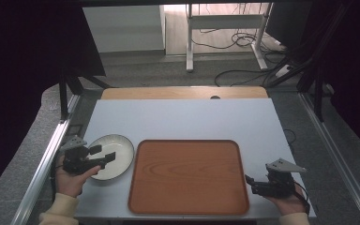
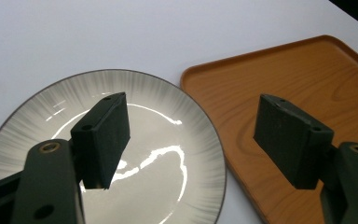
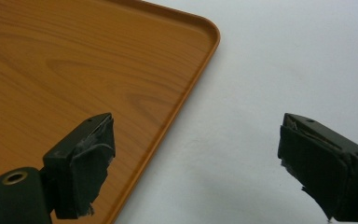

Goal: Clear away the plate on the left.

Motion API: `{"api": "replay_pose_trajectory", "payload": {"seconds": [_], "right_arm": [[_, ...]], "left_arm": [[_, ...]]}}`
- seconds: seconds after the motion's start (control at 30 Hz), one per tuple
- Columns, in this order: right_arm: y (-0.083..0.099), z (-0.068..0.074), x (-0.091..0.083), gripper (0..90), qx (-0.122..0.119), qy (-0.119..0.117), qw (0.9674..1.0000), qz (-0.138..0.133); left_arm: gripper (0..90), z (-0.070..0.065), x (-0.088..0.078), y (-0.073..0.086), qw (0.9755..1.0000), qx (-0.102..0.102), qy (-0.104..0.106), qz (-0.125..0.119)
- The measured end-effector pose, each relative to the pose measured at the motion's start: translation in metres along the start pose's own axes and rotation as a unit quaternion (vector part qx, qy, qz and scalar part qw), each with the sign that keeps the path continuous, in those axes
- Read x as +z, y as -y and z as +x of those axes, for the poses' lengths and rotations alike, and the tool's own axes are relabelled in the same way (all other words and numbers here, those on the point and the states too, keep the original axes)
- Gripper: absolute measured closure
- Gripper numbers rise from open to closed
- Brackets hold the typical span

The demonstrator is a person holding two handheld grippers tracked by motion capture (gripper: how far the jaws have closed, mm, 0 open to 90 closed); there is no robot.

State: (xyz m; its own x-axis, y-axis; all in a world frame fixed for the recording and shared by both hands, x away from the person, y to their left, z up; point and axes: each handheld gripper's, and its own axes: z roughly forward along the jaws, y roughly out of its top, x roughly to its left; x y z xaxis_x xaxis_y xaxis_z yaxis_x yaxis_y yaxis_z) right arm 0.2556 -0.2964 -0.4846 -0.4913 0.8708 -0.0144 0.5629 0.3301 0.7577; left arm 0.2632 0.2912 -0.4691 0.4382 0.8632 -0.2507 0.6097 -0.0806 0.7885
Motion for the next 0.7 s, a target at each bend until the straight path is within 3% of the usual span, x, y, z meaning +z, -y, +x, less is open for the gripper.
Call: {"api": "replay_pose_trajectory", "payload": {"seconds": [0.43,0.7], "right_arm": [[0.0,0.0,0.001,11.4,-0.002,-0.003,1.0,0.002],[0.0,0.0,0.002,11.8,-0.004,-0.003,1.0,0.004]], "left_arm": [[26.7,0.015,0.009,-0.009,0.9999,-0.009,-0.009,0.008],[27.2,0.03,0.011,-0.015,0.9994,-0.026,-0.023,0.005]]}}
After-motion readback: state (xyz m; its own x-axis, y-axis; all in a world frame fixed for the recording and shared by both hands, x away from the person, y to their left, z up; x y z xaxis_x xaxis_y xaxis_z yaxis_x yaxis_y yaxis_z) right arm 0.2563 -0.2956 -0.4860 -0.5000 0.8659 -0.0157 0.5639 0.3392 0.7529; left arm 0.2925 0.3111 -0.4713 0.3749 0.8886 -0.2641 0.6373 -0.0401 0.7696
